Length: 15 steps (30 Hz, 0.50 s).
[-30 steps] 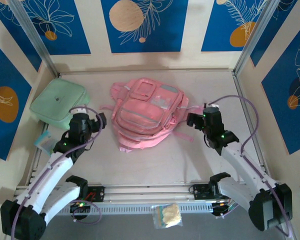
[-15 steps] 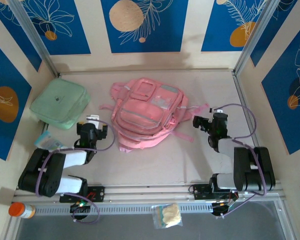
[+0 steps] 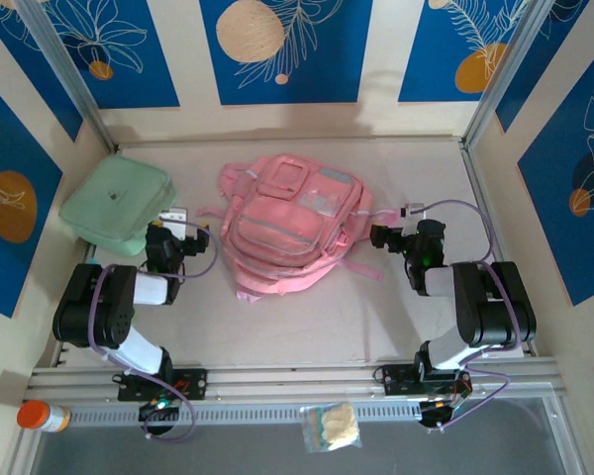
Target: Pack books, pencil case, and school supplies into a backpack
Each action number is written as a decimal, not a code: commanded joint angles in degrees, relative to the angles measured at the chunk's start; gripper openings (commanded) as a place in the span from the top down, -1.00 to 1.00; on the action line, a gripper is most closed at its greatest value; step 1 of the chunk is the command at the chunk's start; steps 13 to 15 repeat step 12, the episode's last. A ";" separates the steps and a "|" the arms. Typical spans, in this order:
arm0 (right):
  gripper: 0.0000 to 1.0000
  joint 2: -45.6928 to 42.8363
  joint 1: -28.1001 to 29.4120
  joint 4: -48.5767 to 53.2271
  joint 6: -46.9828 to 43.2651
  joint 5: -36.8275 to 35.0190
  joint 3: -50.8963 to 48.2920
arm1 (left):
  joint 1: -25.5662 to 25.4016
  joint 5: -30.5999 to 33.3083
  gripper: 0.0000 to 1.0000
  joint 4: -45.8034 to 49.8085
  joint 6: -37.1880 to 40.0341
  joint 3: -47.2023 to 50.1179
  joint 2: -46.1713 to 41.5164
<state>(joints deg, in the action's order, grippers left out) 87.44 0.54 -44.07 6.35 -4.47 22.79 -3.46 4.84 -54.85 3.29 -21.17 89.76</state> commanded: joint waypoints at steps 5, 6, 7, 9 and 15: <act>-0.98 -0.14 -0.64 -1.70 -0.90 1.17 1.37 | 0.21 -2.85 -0.99 0.87 -1.26 -0.18 -0.20; -0.98 -0.22 -0.60 -1.28 -0.94 1.22 1.38 | 0.23 -2.84 -0.99 0.77 -1.27 -0.17 -0.13; -0.98 -0.12 -0.48 -1.51 -1.14 0.90 1.40 | 0.32 -2.86 -0.99 0.80 -1.27 -0.19 -0.17; -0.98 -0.01 -0.52 -1.18 -0.95 1.12 1.67 | 0.21 -2.91 -0.99 0.80 -1.27 -0.19 -0.19; -0.98 -0.12 -0.92 -1.44 -0.81 1.85 1.50 | 0.21 -2.83 -0.99 0.87 -1.27 -0.14 -0.19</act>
